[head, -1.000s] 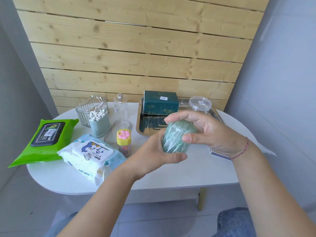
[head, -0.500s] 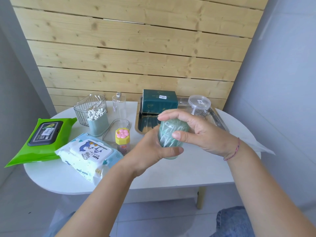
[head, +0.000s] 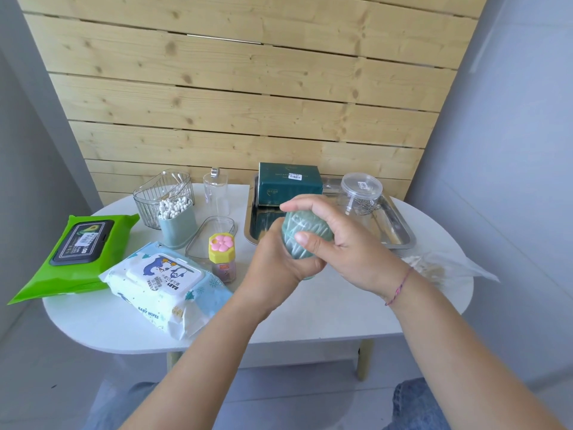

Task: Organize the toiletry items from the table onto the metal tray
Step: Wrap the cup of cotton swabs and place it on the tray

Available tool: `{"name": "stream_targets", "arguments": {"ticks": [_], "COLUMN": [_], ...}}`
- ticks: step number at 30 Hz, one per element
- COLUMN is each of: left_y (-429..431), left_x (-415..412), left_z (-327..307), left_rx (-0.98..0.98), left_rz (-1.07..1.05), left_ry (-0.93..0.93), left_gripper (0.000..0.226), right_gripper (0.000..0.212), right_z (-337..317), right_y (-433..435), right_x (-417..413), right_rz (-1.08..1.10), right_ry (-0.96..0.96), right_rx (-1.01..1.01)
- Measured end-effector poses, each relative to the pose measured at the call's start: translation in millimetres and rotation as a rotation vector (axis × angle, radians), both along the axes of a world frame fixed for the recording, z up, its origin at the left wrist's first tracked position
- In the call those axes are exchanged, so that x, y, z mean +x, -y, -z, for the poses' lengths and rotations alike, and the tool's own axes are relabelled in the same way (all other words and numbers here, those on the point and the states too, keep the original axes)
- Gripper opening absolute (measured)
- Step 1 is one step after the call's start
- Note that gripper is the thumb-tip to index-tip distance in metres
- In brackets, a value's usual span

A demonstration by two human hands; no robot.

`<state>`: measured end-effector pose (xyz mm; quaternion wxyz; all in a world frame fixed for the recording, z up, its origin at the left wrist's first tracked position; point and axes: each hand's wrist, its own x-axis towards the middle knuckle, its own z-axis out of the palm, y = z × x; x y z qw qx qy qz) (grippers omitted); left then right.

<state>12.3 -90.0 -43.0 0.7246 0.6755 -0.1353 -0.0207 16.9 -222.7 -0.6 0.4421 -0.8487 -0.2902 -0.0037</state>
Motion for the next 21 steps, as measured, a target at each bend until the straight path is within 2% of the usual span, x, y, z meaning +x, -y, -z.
{"name": "stream_targets", "arguments": {"ticks": [3, 7, 9, 12, 14, 16, 18, 21], "left_y": [8, 10, 5, -10, -15, -10, -5, -4], "left_x": [1, 1, 0, 0, -1, -3, -3, -2], "left_z": [6, 6, 3, -1, -2, -2, -1, 1], "left_rx": [0.002, 0.311, 0.236, 0.027, 0.05, 0.127, 0.208, 0.204], "left_rz": [-0.166, -0.344, -0.237, 0.066, 0.187, 0.062, -0.147, -0.126], "left_ry": [0.019, 0.127, 0.055, -0.135, -0.165, -0.101, 0.002, 0.019], "left_gripper": [0.049, 0.041, 0.049, 0.064, 0.058, 0.051, 0.056, 0.062], "right_gripper": [0.034, 0.034, 0.033, 0.032, 0.037, 0.045, 0.05, 0.047], "right_z": [6, 16, 13, 2, -1, 1, 4, 6], "right_y": [-8, -23, -21, -5, 3, 3, 0, -1], "right_x": [-2, -6, -3, 2, 4, 6, 6, 5], "right_rz": [0.053, 0.209, 0.256, 0.145, 0.054, 0.053, 0.102, 0.07], "right_ry": [0.025, 0.069, 0.027, -0.179, -0.195, -0.144, -0.162, -0.227], "right_rx": [-0.016, 0.124, 0.227, 0.484, 0.449, 0.327, 0.356, 0.445]}}
